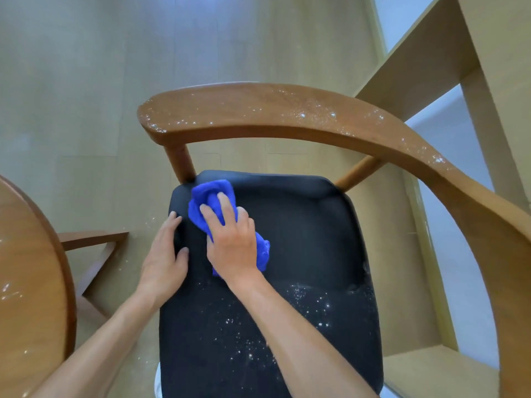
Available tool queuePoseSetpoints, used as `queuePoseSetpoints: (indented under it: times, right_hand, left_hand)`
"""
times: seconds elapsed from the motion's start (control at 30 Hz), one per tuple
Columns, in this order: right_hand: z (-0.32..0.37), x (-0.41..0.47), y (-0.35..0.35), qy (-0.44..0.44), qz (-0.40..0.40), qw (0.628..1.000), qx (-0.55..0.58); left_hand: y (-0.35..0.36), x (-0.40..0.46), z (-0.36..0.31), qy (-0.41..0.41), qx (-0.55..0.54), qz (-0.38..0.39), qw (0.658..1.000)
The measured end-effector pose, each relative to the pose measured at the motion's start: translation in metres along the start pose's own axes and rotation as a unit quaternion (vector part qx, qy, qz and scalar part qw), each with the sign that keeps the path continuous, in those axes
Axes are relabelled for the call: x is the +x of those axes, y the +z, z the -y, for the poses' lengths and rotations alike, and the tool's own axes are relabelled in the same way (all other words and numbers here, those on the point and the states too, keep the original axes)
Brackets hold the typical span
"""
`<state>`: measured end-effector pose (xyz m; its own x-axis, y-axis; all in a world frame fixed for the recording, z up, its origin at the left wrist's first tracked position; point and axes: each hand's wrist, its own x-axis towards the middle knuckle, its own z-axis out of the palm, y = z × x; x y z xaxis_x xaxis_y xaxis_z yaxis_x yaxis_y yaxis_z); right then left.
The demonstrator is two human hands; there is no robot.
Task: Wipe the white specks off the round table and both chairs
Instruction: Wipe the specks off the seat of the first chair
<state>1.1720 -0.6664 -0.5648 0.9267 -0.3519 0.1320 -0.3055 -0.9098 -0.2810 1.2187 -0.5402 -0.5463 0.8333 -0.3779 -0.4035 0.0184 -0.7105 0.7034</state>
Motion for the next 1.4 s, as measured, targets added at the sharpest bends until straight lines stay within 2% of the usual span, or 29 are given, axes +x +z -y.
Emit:
queuePoseSetpoints:
  times: [0.13,0.2,0.27,0.37,0.47,0.5,0.57,0.6,0.63,0.73,0.83,0.9,0.97,1.03,1.13,1.2,1.27,1.4]
  right_hand:
    - [-0.045,-0.032,-0.007,-0.121,-0.012,0.992,-0.031]
    - [-0.081,-0.051,-0.018,-0.13,-0.021,0.99,-0.05]
    - [-0.126,-0.071,-0.033,-0.101,-0.033,0.992,-0.066]
    - [-0.186,-0.1,-0.062,0.004,-0.028,0.996,-0.079]
    - [-0.22,-0.13,-0.076,0.176,-0.029,0.983,-0.048]
    - [-0.225,-0.139,-0.078,0.255,-0.039,0.966,-0.023]
    - [-0.23,-0.151,-0.081,0.426,-0.065,0.902,0.042]
    - [-0.229,-0.153,-0.082,0.476,-0.081,0.873,0.069]
    - [-0.225,-0.153,-0.081,0.494,-0.09,0.861,0.077]
    - [-0.188,-0.14,-0.072,0.464,-0.132,0.874,0.053]
    - [-0.139,-0.111,-0.058,0.46,-0.138,0.876,0.04]
    - [-0.1,-0.087,-0.046,0.393,-0.126,0.91,0.035]
    - [-0.056,-0.065,-0.031,0.3,-0.078,0.95,0.042]
    - [-0.033,-0.052,-0.022,0.221,-0.04,0.973,0.043]
    - [-0.071,-0.051,-0.025,0.066,-0.004,0.998,0.012]
    - [-0.118,-0.044,-0.04,-0.022,0.009,1.0,-0.006]
    - [-0.163,-0.031,-0.057,-0.025,0.016,0.999,-0.021]
    - [-0.215,-0.064,-0.076,0.072,0.013,0.997,-0.009]
  left_hand:
    - [0.015,-0.004,-0.009,0.036,0.125,-0.005,0.991]
    - [0.022,-0.006,-0.014,0.078,0.212,0.009,0.974]
    - [0.026,-0.007,-0.017,0.092,0.263,0.036,0.96]
    - [0.025,-0.004,-0.018,0.084,0.285,0.064,0.953]
    - [0.019,-0.001,-0.018,0.073,0.275,0.082,0.955]
    - [0.018,-0.001,-0.018,0.071,0.27,0.084,0.957]
    - [0.018,-0.002,-0.018,0.064,0.256,0.084,0.961]
    - [0.019,-0.002,-0.018,0.059,0.248,0.08,0.964]
    - [0.02,-0.002,-0.018,0.055,0.241,0.078,0.966]
    - [0.021,-0.003,-0.018,0.052,0.234,0.075,0.968]
    - [0.019,-0.003,-0.017,0.051,0.228,0.073,0.97]
    - [0.017,-0.002,-0.015,0.057,0.225,0.074,0.97]
    - [0.014,-0.001,-0.011,0.066,0.233,0.081,0.967]
    - [0.013,0.001,-0.011,0.07,0.239,0.087,0.965]
    - [0.014,0.001,-0.012,0.069,0.245,0.09,0.963]
    - [0.014,0.001,-0.012,0.064,0.248,0.091,0.962]
    - [0.015,0.0,-0.013,0.062,0.254,0.09,0.961]
    - [0.015,0.0,-0.017,0.057,0.261,0.094,0.959]
